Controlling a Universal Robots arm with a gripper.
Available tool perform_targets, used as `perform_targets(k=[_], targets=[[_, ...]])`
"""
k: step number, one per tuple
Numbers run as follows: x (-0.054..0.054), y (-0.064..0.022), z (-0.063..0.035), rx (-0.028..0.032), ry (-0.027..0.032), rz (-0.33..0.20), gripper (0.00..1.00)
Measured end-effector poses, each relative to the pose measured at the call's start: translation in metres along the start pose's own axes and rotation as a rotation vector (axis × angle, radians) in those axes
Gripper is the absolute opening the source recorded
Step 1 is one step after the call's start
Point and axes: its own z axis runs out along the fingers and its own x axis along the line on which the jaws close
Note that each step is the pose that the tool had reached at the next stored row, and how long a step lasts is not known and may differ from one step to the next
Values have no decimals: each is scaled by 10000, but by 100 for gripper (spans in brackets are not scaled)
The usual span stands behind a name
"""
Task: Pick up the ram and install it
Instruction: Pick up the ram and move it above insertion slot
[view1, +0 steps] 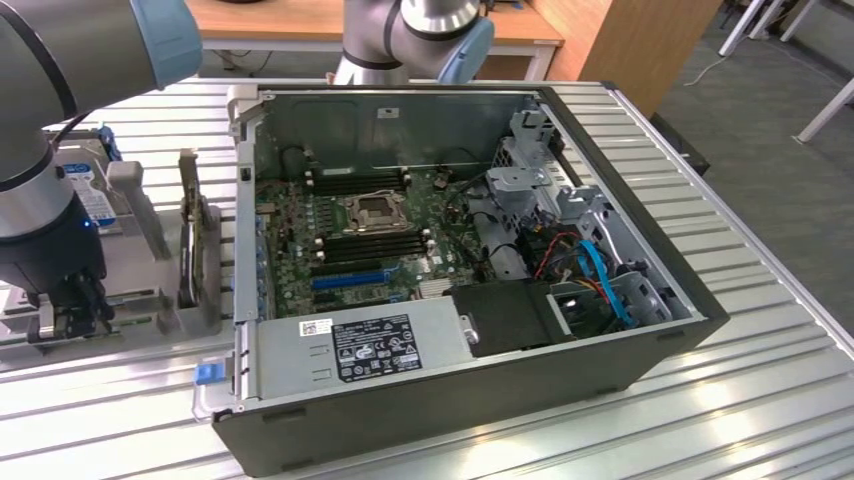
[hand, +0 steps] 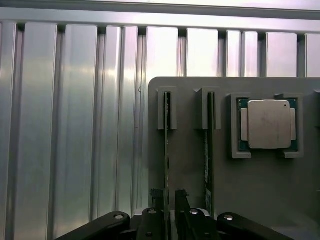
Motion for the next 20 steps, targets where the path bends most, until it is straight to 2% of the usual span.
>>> perform_targets(k=[20], targets=[[-4, 0, 8, -1, 0, 0, 24]])
